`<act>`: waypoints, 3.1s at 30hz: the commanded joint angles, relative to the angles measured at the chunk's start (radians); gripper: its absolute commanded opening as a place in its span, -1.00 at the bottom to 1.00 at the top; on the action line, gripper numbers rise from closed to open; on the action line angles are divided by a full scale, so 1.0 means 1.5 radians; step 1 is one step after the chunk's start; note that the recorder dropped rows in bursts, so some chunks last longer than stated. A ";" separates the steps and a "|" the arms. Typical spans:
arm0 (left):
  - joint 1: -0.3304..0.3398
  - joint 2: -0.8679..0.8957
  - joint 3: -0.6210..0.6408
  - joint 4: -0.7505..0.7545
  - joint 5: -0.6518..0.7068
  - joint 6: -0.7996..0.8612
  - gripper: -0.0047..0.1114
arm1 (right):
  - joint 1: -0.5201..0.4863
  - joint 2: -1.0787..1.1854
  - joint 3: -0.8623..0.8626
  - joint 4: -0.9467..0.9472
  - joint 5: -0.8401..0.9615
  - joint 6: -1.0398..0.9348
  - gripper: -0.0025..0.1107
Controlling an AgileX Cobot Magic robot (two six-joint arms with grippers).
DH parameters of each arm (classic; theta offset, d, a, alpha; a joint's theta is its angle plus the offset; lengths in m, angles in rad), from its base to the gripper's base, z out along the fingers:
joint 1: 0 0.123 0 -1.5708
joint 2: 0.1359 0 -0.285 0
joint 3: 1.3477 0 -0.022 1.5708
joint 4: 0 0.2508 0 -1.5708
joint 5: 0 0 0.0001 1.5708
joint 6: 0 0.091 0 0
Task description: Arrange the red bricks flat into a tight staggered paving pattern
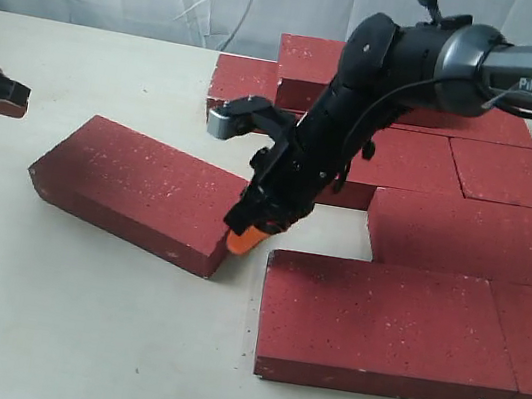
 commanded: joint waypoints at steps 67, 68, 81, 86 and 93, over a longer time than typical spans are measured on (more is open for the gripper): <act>-0.073 0.150 -0.054 -0.067 0.070 0.019 -0.92 | 0.059 -0.023 0.071 -0.359 -0.357 0.309 -0.97; -0.073 0.150 -0.054 -0.060 0.084 0.014 -0.92 | 0.059 -0.023 0.069 -0.359 -0.353 0.309 -0.97; -0.072 0.150 -0.054 0.014 0.143 -0.039 -0.92 | 0.059 -0.023 0.069 -0.368 -0.358 0.309 -0.97; -0.072 0.150 -0.054 0.029 0.156 -0.042 -0.92 | 0.059 -0.024 0.069 -0.381 -0.356 0.308 -0.97; -0.072 0.150 -0.054 0.023 0.185 -0.042 -0.92 | 0.059 -0.033 0.069 -0.419 -0.352 0.319 -0.97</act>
